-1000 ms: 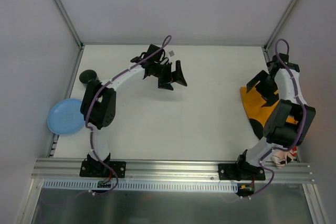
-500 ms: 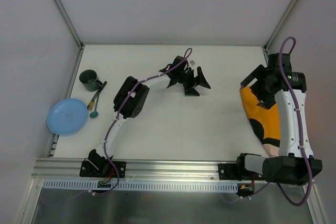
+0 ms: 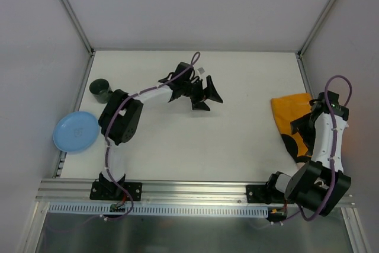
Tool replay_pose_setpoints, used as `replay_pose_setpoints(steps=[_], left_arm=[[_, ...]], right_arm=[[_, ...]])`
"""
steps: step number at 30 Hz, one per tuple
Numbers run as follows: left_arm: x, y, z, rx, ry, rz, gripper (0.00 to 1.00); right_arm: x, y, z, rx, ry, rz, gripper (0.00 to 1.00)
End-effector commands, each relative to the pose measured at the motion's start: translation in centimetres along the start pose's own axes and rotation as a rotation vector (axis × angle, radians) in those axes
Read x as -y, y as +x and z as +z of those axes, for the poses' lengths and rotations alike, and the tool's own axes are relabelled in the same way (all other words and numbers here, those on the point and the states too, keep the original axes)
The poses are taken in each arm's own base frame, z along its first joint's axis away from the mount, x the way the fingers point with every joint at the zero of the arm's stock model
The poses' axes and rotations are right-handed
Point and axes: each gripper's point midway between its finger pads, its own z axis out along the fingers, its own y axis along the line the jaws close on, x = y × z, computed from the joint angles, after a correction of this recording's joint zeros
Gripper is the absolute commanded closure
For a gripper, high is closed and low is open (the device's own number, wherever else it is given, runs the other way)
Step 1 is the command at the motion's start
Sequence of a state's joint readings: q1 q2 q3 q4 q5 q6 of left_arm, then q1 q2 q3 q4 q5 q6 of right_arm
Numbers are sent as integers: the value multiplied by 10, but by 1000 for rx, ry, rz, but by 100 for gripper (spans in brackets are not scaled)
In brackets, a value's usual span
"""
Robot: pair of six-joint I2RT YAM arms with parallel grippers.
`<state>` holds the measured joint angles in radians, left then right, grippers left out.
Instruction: Set the dinner table for one person
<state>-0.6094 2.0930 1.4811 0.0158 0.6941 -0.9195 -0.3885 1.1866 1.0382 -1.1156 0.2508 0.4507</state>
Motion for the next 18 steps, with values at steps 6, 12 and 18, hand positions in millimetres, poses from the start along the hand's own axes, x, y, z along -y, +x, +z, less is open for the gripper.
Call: replay_pose_setpoints(steps=[6, 12, 18], left_arm=[[4, 25, -83, 80, -19, 87, 12], [0, 28, -100, 98, -51, 126, 12], [2, 18, -112, 137, -119, 247, 12]], right_arm=[[26, -39, 48, -26, 39, 308, 1], [41, -76, 59, 39, 22, 228, 0], [-129, -67, -6, 75, -680, -254, 1]])
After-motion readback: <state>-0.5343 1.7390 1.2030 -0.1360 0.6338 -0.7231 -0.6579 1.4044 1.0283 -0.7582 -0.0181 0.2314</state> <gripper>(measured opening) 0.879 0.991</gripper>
